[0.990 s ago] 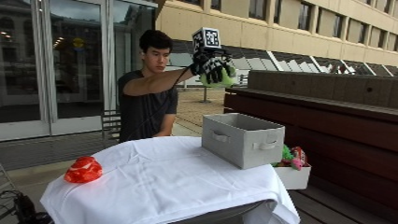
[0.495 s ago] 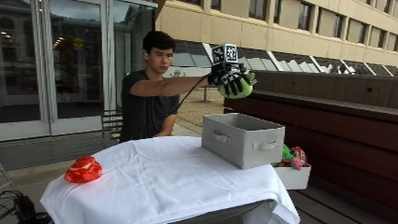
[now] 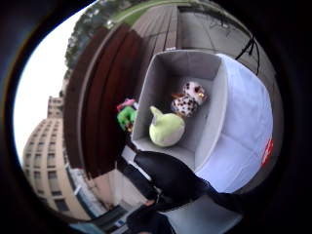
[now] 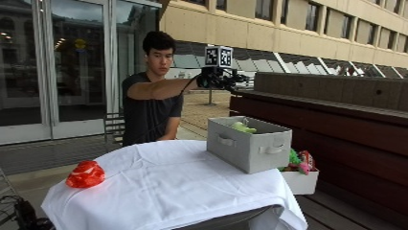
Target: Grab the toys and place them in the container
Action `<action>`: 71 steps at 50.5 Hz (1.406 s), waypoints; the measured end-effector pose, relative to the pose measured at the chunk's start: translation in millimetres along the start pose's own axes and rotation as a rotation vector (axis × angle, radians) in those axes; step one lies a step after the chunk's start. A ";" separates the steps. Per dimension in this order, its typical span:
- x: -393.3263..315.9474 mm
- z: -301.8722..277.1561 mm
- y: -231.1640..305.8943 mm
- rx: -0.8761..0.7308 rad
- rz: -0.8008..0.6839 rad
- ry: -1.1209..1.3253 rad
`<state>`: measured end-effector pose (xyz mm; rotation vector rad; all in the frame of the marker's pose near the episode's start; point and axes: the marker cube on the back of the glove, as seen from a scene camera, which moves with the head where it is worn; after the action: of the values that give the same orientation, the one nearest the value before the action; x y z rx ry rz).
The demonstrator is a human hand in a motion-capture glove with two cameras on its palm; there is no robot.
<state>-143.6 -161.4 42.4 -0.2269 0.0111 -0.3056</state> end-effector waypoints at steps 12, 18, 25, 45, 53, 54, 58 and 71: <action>117.8 -2.7 23.5 -0.017 0.121 -0.014; 191.5 1.1 42.2 -0.025 0.186 -0.031; 255.6 8.5 68.9 -0.051 0.287 -0.004; 420.7 97.9 123.9 -0.041 0.466 0.018; 441.3 147.7 141.1 -0.123 0.581 -0.017; 443.5 154.3 143.2 -0.127 0.582 -0.019; 451.0 176.2 151.7 -0.180 0.571 -0.030; 468.4 238.9 164.0 -0.234 0.636 -0.057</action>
<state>362.6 -97.0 249.6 -0.4485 0.0618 0.3381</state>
